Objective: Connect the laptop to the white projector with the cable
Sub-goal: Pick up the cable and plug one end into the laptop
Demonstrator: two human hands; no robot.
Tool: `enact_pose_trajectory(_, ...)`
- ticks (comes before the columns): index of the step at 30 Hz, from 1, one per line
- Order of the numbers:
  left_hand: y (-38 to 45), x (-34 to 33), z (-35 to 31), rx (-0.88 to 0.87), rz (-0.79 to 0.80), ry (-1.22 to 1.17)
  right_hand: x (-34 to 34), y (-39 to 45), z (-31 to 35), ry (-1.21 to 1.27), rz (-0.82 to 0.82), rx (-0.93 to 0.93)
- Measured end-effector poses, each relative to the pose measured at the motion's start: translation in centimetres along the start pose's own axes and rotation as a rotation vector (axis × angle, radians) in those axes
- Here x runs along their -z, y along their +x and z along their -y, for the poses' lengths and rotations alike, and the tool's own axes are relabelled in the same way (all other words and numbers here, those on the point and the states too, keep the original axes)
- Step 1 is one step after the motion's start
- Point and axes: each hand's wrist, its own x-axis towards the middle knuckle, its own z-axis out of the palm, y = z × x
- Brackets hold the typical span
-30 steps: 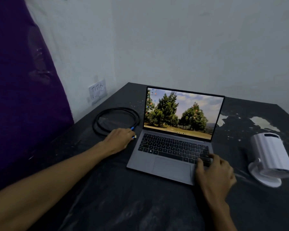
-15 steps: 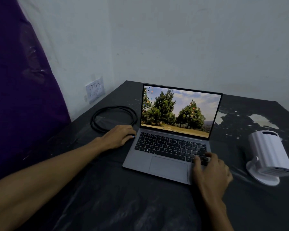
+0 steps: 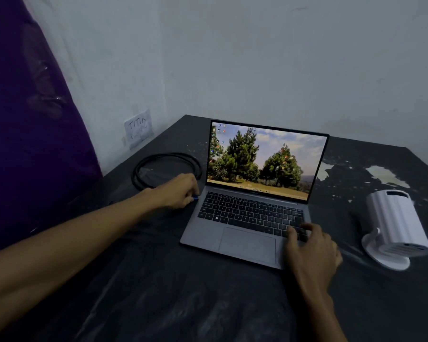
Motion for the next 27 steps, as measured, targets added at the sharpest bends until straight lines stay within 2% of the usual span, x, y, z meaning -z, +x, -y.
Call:
enact_pose_trajectory(7,0.4,0.1,-0.6,0.026,0.051,0.234,0.0,0.1,-0.2,0.005,-0.008,0.009)
enact_pose_trajectory(16,0.1,0.1,0.7,-0.078,0.048,0.082,-0.1,0.1,-0.2,0.001,-0.004,0.016)
enact_pose_trajectory(27,-0.2,-1.2,0.8,-0.104,-0.055,0.003,-0.1,0.2,0.4,0.073,-0.014,0.014)
